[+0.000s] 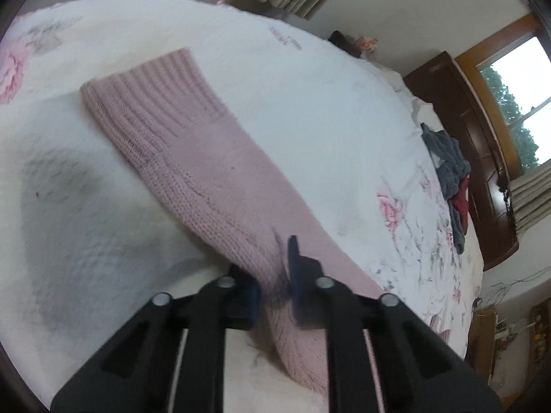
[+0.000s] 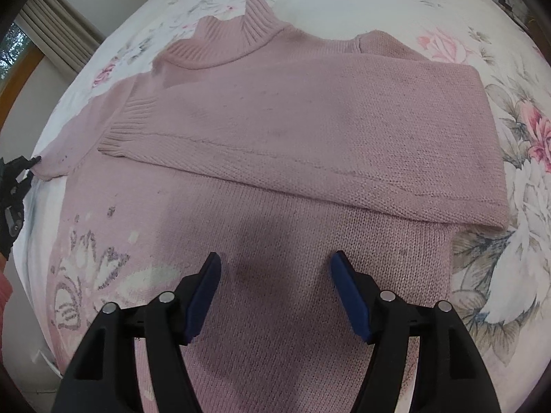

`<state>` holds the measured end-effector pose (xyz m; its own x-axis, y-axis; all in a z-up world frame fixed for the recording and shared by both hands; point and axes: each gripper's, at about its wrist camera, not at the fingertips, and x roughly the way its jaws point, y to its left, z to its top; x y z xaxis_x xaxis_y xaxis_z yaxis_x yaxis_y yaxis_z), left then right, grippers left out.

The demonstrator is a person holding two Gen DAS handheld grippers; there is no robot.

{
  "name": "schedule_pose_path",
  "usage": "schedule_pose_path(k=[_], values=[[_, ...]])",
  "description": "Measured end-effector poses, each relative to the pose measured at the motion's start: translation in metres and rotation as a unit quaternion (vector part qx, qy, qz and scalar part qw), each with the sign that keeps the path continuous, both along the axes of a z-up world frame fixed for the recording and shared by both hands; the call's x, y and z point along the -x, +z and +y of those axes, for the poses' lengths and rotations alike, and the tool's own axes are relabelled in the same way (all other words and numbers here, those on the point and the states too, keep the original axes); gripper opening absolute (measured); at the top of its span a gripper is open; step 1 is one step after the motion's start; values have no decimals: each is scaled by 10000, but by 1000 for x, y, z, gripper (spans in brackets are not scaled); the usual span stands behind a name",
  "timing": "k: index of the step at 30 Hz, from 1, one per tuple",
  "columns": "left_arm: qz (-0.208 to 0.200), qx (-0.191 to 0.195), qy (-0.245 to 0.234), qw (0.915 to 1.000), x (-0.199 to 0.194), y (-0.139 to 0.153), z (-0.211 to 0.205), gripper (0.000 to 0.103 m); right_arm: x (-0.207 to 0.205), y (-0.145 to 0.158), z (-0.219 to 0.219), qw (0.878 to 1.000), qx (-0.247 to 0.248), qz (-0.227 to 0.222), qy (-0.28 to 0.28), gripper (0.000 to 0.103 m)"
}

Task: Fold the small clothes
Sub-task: 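Fold the held sleeve across the sweater body with the left tool, then open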

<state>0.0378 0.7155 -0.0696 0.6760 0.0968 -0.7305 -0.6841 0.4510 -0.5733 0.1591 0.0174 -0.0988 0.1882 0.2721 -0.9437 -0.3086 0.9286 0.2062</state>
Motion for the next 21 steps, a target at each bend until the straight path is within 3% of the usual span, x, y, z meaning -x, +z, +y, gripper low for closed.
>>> schedule_pose_path(k=[5, 8, 13, 21], values=[[-167, -651, -380, 9970, -3, 33, -29, 5, 0, 0, -2, 9999, -98, 37, 1, 68], [-461, -686, -831, 9931, -13, 53, -61, 5, 2, 3, -9, 9998, -194, 59, -21, 67], [-800, -743, -1768, 9782, -43, 79, -139, 5, 4, 5, -18, 9993, -354, 78, -73, 67], [-1136, -453, -2630, 9570, -87, 74, -264, 5, 4, 10, -32, 9987, -499, 57, -117, 67]])
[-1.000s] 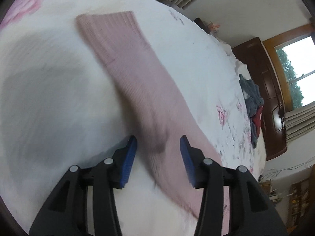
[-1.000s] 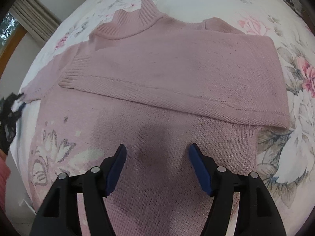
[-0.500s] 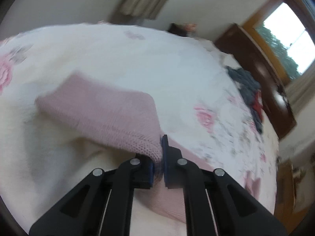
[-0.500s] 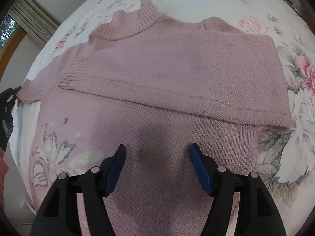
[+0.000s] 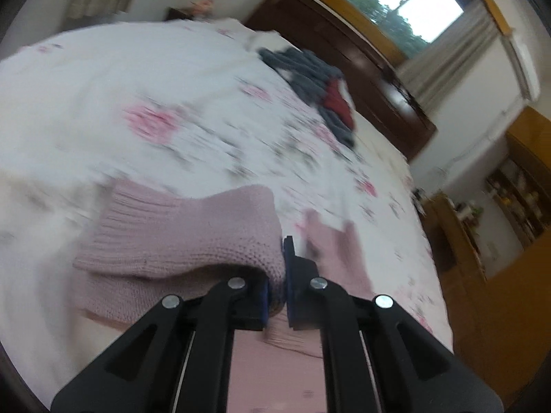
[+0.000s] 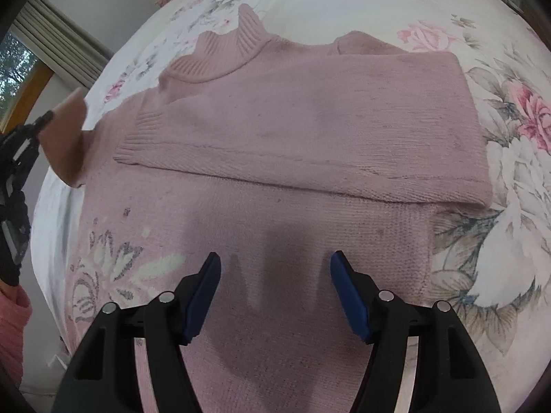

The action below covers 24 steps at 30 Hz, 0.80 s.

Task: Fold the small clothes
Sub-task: 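Fold the held sleeve across the sweater body with the left tool, then open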

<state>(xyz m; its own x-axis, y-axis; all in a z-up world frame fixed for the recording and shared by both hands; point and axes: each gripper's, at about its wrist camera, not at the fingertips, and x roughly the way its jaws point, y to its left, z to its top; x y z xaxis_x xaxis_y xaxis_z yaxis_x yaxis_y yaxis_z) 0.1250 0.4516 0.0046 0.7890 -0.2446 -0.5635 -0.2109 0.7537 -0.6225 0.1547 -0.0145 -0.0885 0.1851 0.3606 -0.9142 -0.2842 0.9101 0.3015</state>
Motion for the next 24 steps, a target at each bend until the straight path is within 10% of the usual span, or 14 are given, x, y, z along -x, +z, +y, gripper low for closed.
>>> schedule_pose_path(k=[8, 21, 24], values=[[239, 332, -666, 9969, -38, -50, -110, 5, 0, -1, -14, 9999, -145, -2, -21, 67], [1237, 462, -1121, 9849, -41, -131, -131, 11, -2, -3, -14, 9999, -84, 70, -7, 67], [1252, 539, -1446, 9801, -29, -121, -124, 33, -3, -2, -11, 9999, -27, 98, 4, 67]])
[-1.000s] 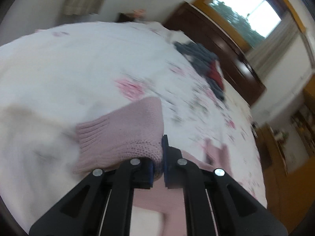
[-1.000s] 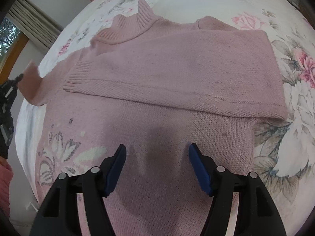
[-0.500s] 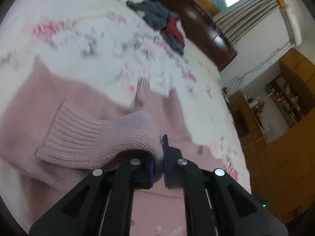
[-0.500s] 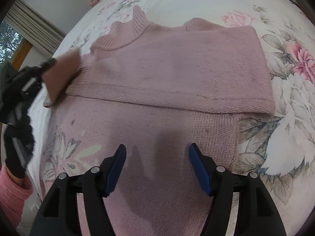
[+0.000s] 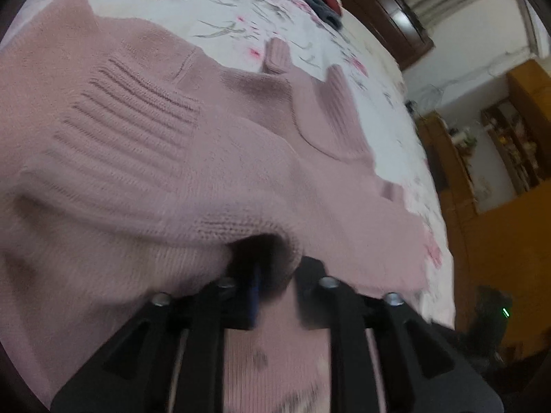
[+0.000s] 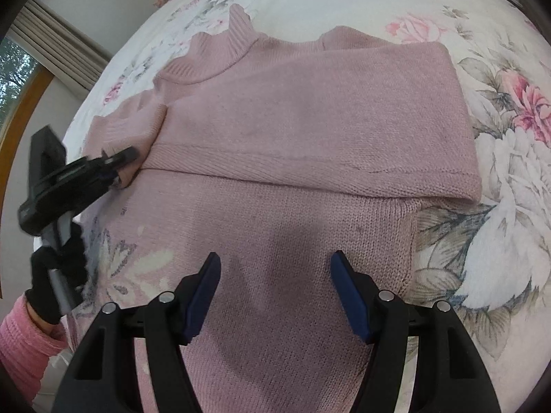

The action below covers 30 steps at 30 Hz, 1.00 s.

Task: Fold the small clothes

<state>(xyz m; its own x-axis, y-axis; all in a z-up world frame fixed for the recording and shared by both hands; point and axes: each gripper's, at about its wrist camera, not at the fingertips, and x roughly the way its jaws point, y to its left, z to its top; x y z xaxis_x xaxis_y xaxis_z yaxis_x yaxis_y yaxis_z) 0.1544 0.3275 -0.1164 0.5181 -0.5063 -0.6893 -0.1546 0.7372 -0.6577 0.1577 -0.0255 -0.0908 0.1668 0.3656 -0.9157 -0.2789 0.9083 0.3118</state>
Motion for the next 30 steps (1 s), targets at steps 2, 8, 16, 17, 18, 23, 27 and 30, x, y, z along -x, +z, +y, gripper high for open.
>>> schedule_pose_path(k=[2, 8, 16, 17, 18, 23, 27, 30], values=[[-49, -38, -103, 9999, 18, 11, 10, 39, -3, 2, 2, 10000, -10, 49, -42, 67], [-274, -1196, 336, 9919, 41, 50, 71, 41, -19, 18, 41, 9996, -251, 114, 105, 67], [352, -1779, 372, 9827, 1, 9, 99, 43, -50, 23, 116, 9976, -531, 332, 283, 67], [282, -1801, 370, 9825, 1, 6, 100, 43, -54, 21, 125, 9971, -581, 402, 280, 67], [246, -1786, 375, 9829, 1, 6, 102, 43, -57, 19, 133, 9967, -613, 470, 268, 67], [85, -1206, 675, 9904, 12, 19, 119, 43, -76, 1, 179, 9912, -901, 927, 289, 67], [-58, -1337, 784, 9879, 30, 31, 126, 47, -90, -16, 206, 9848, -1171, 1267, 197, 67], [-35, -1354, 771, 9878, 35, 35, 128, 48, -94, -27, 220, 9865, -984, 1267, 326, 47]])
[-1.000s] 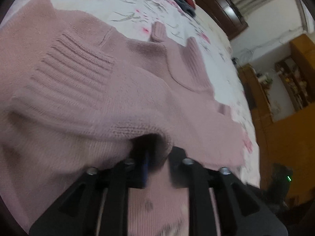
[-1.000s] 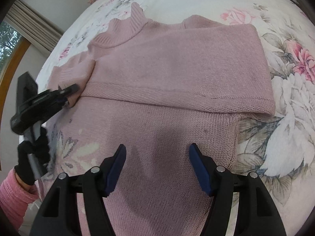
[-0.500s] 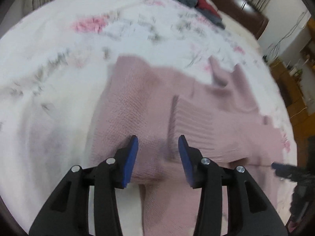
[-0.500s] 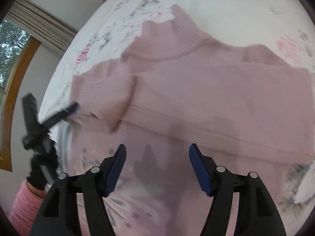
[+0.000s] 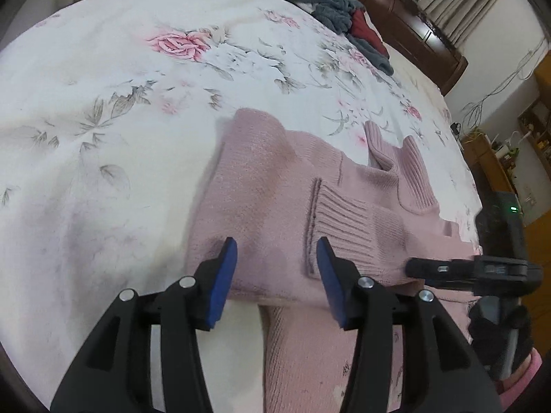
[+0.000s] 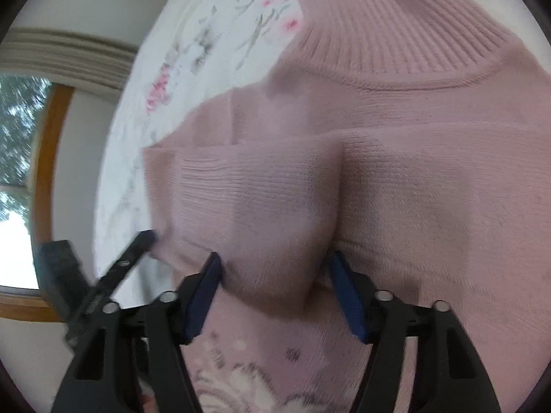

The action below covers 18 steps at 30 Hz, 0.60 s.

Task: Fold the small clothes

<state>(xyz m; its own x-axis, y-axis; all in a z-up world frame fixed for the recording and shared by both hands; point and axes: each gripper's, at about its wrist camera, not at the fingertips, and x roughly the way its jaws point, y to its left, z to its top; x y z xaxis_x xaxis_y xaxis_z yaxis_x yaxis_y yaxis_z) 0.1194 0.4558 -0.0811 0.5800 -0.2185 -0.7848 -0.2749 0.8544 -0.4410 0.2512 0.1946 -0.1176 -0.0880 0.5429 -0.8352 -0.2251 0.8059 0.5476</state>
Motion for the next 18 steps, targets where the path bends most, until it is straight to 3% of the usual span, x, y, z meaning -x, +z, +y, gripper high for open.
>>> schedule_pose_path(k=[1, 2, 3, 4, 6, 9, 11, 14, 18], values=[[22, -24, -16, 10000, -2, 1, -1, 48, 2, -2, 6, 9995, 205, -125, 189, 33], [23, -68, -38, 10000, -3, 2, -2, 48, 4, 0, 8, 9987, 324, -270, 279, 27], [-1, -130, -79, 9999, -5, 4, -5, 48, 6, 4, 6, 9984, 300, -357, 315, 15], [-41, -216, -142, 9997, -7, 8, -10, 48, 8, 10, 1, 9986, 161, -397, 311, 11], [-92, -279, -205, 9994, -11, 11, -17, 52, 9, 24, -12, 9977, 138, -618, 255, 10], [-125, -279, -290, 9991, -17, 15, -28, 53, 13, 50, -38, 9893, 623, -1270, 355, 10], [-84, -370, -394, 9985, -23, 14, -40, 53, 12, 54, -53, 9866, 803, -1376, 361, 10], [76, -548, -550, 9970, -35, 7, -57, 53, 6, 47, -85, 9854, 1048, -1331, 193, 10], [414, -821, -642, 9937, -48, -11, -73, 53, -3, 23, -107, 9920, 896, -886, -108, 10]])
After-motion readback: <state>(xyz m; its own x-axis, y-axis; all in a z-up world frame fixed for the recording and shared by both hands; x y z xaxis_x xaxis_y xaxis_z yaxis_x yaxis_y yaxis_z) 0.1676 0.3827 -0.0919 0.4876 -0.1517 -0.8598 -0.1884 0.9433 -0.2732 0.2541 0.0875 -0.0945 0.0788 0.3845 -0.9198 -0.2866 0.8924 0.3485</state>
